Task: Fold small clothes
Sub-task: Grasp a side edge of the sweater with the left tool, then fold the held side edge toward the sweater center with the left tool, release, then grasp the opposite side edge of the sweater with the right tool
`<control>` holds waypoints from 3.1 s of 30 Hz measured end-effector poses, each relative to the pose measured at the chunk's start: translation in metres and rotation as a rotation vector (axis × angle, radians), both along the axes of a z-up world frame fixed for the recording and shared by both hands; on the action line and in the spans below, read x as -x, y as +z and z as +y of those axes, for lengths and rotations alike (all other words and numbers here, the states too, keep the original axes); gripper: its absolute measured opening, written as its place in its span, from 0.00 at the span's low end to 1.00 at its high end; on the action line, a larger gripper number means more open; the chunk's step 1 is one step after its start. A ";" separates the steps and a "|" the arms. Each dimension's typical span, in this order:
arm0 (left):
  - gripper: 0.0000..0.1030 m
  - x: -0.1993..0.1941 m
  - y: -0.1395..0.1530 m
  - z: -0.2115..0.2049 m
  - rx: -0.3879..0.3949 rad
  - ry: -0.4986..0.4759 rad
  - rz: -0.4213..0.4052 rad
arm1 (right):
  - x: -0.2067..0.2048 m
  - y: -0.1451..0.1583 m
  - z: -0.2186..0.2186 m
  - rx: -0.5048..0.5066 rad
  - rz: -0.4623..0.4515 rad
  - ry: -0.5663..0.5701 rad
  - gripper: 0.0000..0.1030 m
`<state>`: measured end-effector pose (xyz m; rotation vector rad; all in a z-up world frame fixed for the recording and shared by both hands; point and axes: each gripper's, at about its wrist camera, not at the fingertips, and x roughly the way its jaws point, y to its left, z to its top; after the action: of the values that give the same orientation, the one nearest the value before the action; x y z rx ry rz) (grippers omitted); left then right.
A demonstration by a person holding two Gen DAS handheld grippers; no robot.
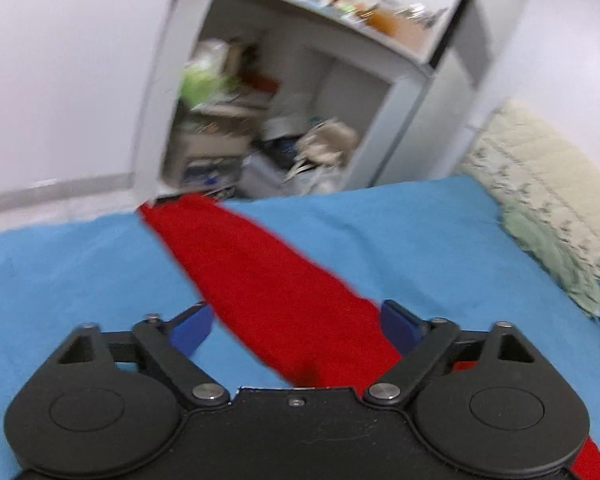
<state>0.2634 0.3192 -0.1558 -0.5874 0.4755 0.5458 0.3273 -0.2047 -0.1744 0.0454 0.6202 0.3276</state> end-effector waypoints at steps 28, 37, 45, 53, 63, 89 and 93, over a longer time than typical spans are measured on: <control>0.05 -0.076 0.058 -0.101 -0.218 -0.335 -0.249 | 0.013 0.007 -0.023 -0.059 -0.037 -0.094 1.00; 0.06 -0.130 0.028 -0.319 -0.250 -0.924 -0.204 | 0.024 0.001 -0.046 -0.115 -0.016 -0.254 1.00; 0.07 -0.135 -0.071 -0.382 -0.304 -1.069 0.048 | 0.021 -0.012 -0.061 -0.082 0.024 -0.313 1.00; 0.88 -0.079 -0.039 -0.336 -0.433 -0.974 -0.028 | 0.004 -0.002 -0.043 -0.051 0.002 -0.241 1.00; 0.85 -0.051 -0.066 -0.237 -0.396 -0.708 0.140 | -0.052 -0.029 0.081 0.330 -0.051 0.071 1.00; 0.64 -0.053 -0.080 -0.216 -0.354 -0.664 0.136 | -0.036 -0.056 -0.043 -0.138 0.046 -0.311 0.64; 0.56 -0.053 -0.080 -0.210 -0.357 -0.649 0.139 | -0.047 -0.054 -0.052 -0.124 0.052 -0.344 0.50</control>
<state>0.3163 0.1094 -0.2355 -0.0346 0.6466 0.0426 0.3739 -0.2566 -0.2284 0.2773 0.6304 0.0312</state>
